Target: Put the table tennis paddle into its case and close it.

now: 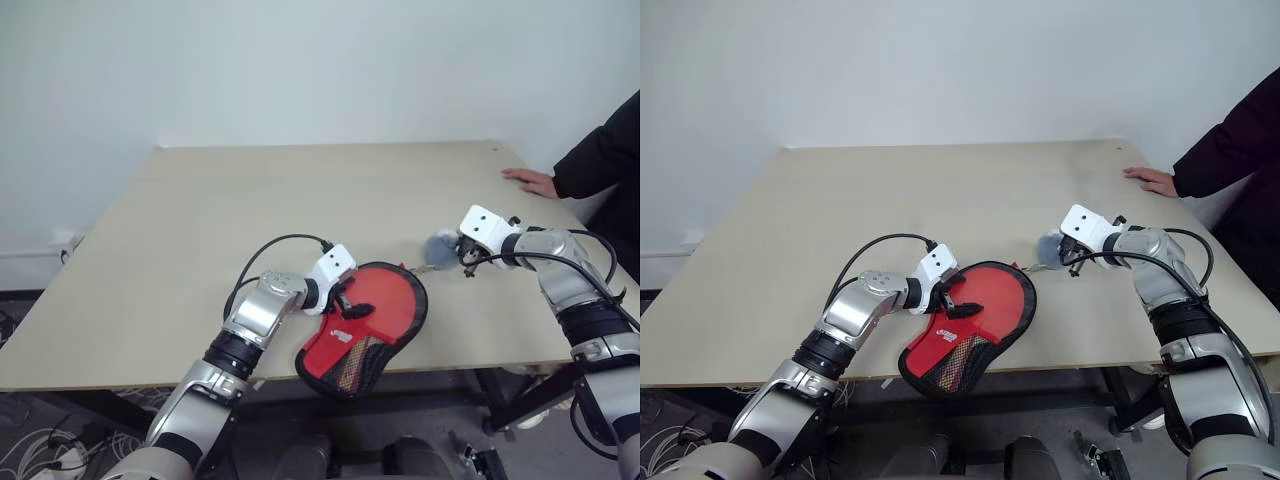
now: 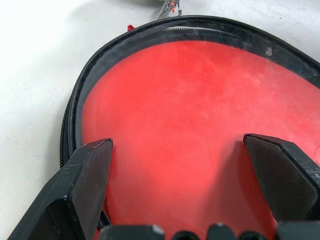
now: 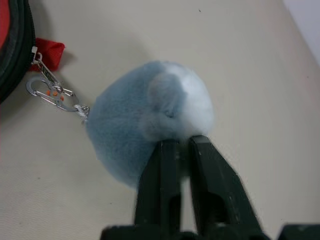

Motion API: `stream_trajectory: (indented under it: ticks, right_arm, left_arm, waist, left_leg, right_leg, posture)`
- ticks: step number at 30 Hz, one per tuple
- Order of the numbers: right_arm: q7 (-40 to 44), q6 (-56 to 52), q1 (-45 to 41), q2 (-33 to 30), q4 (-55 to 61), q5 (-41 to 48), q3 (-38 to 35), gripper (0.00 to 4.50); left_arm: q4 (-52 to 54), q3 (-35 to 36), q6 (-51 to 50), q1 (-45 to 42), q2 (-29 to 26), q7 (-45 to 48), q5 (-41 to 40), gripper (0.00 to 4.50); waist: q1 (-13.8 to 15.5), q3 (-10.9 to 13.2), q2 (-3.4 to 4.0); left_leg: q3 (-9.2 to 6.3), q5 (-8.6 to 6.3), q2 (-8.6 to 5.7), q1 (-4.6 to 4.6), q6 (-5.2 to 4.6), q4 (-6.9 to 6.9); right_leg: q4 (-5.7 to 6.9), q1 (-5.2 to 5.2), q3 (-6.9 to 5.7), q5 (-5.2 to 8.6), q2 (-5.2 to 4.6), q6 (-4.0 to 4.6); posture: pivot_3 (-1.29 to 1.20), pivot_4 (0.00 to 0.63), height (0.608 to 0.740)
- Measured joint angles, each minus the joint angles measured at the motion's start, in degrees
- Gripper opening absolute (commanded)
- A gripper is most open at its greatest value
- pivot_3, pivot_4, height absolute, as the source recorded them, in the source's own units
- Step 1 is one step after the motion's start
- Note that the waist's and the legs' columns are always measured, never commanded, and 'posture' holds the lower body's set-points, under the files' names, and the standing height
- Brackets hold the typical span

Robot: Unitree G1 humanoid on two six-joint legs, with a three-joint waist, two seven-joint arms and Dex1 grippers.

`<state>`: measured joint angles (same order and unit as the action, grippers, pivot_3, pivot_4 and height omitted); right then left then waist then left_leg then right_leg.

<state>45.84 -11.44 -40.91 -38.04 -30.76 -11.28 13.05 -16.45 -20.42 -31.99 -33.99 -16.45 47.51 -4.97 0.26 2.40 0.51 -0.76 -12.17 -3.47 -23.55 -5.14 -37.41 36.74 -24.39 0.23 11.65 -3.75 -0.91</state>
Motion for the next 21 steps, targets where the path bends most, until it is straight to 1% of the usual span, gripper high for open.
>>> stream_trajectory:
  ticks: [6, 8, 9, 10, 11, 13, 17, 21]
  right_arm:
    - [1.0, -4.1, 1.0, -0.1, 1.4, 0.1, -0.8, 2.77]
    - [2.0, -4.8, 1.0, -0.2, 2.1, 0.1, -0.8, 3.21]
    - [2.7, -5.4, 0.8, -0.5, 2.5, 0.4, -0.8, 3.58]
    - [3.1, -5.9, 0.5, -0.6, 2.6, 0.6, -0.9, 3.73]
    - [3.5, -6.6, -0.1, -0.6, 2.6, 0.7, -1.0, 4.1]
    - [5.1, -9.1, -2.1, -0.6, 2.8, 1.6, -1.5, 4.47]
    - [8.9, -13.1, -5.2, -0.7, 3.6, 3.4, -1.7, 4.47]
    - [15.0, -13.9, -5.6, -3.0, 5.7, 3.4, 0.2, 4.47]
  left_arm:
    - [0.0, 0.0, 0.0, 0.0, -0.1, 0.0, 0.0, 4.5]
    - [0.0, 0.0, 0.0, 0.0, -0.1, 0.0, 0.0, 4.5]
    - [0.0, 0.0, 0.0, 0.0, -0.1, 0.0, 0.0, 4.5]
    - [0.0, 0.0, 0.0, 0.0, -0.1, 0.0, 0.0, 4.5]
    - [0.0, 0.0, 0.0, 0.0, -0.1, 0.0, 0.0, 4.5]
    - [0.0, 0.0, 0.0, 0.0, -0.1, 0.0, 0.0, 4.5]
    - [0.0, 0.0, 0.0, 0.0, 0.0, -0.1, 0.0, 4.5]
    - [0.0, 0.0, 0.0, 0.0, 0.2, 0.0, 0.0, 4.5]
  waist:
    - [0.0, 0.0, -0.02]
    - [0.0, 0.0, -0.02]
    - [0.0, 0.0, -0.02]
    - [0.0, 0.0, -0.02]
    - [0.0, 0.0, -0.02]
    - [0.0, 0.0, -0.02]
    - [0.0, 0.0, -0.02]
    - [0.0, 0.0, -0.02]
  left_leg:
    - [0.0, 0.0, 0.01, 0.0, 0.0, -0.04]
    - [0.0, 0.0, 0.01, 0.0, 0.0, -0.05]
    - [0.0, 0.0, 0.01, 0.0, 0.0, -0.06]
    - [0.0, 0.0, 0.01, 0.0, 0.0, -0.07]
    - [0.0, 0.0, 0.01, 0.0, 0.0, -0.08]
    - [0.0, 0.0, 0.02, 0.0, 0.0, -0.09]
    - [-0.02, -0.01, 0.04, 0.0, 0.0, -0.1]
    - [-0.01, -0.05, 0.02, -0.05, -0.06, -0.1]
  right_leg:
    - [0.0, 0.01, 0.0, 0.0, 0.0, 0.0]
    - [0.0, 0.02, -0.01, 0.0, 0.0, 0.0]
    - [0.0, 0.02, -0.02, 0.0, 0.0, 0.0]
    - [0.01, 0.02, -0.02, 0.0, 0.0, 0.0]
    - [0.01, 0.02, -0.01, 0.0, 0.0, 0.0]
    - [0.02, 0.03, -0.02, -0.01, 0.01, -0.01]
    - [0.01, 0.02, -0.05, -0.01, 0.0, 0.0]
    - [-0.01, 0.0, -0.08, 0.0, -0.05, -0.02]
  posture:
    - [0.0, 0.0, 0.721]
    - [0.0, 0.0, 0.721]
    - [0.0, 0.0, 0.721]
    - [0.0, 0.0, 0.721]
    - [0.0, 0.0, 0.721]
    - [0.0, 0.0, 0.721]
    - [0.0, 0.0, 0.721]
    - [0.0, 0.0, 0.721]
